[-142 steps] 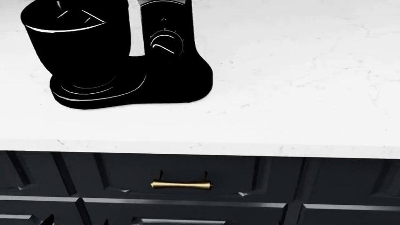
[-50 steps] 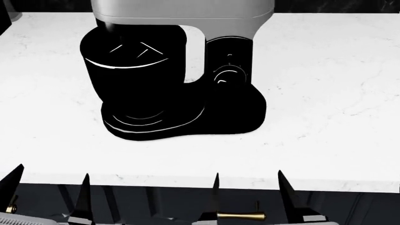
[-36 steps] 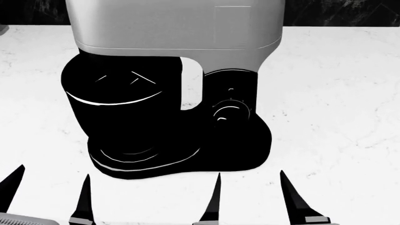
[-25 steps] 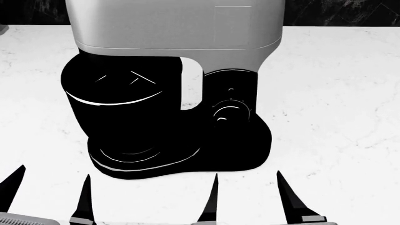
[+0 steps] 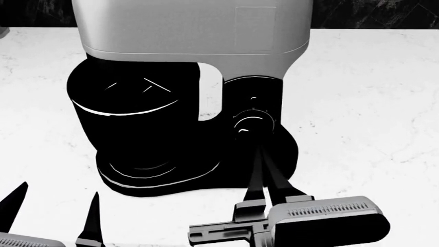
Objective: Open the stand mixer head.
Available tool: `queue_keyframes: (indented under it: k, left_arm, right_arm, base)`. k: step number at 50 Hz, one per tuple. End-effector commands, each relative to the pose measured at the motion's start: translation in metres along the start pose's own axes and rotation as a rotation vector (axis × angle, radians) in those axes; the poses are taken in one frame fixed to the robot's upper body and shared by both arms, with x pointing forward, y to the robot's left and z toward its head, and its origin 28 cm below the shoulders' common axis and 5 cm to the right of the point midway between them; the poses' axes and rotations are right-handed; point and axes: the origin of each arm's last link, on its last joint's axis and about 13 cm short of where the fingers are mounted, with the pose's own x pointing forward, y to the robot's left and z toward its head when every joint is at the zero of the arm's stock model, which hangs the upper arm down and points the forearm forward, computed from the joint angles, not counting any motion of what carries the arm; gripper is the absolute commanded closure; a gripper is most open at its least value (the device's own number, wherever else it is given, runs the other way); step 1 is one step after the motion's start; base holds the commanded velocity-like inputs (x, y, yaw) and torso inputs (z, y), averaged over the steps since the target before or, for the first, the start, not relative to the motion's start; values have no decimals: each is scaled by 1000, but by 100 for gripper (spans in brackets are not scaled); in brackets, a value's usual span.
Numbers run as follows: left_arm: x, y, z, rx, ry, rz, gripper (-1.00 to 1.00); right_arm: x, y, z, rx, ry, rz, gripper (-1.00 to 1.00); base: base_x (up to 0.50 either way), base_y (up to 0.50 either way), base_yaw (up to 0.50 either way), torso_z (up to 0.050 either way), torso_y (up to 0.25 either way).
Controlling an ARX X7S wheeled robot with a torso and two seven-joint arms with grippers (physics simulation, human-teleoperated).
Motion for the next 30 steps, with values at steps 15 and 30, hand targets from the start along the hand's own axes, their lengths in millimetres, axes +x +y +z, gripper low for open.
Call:
queue_keyframes:
  k: [15,30]
  left_arm:
    - [5,3,-2,-16,-11,29,-100]
    - [6,4,-2,-17,-8,25,-100]
  right_arm:
    - [40,-8,29,20,-15,-38,100]
    - [50,-2,24,22,30,14,100]
  base:
    - [0,0,0,0,0]
    - [0,0,0,0,0]
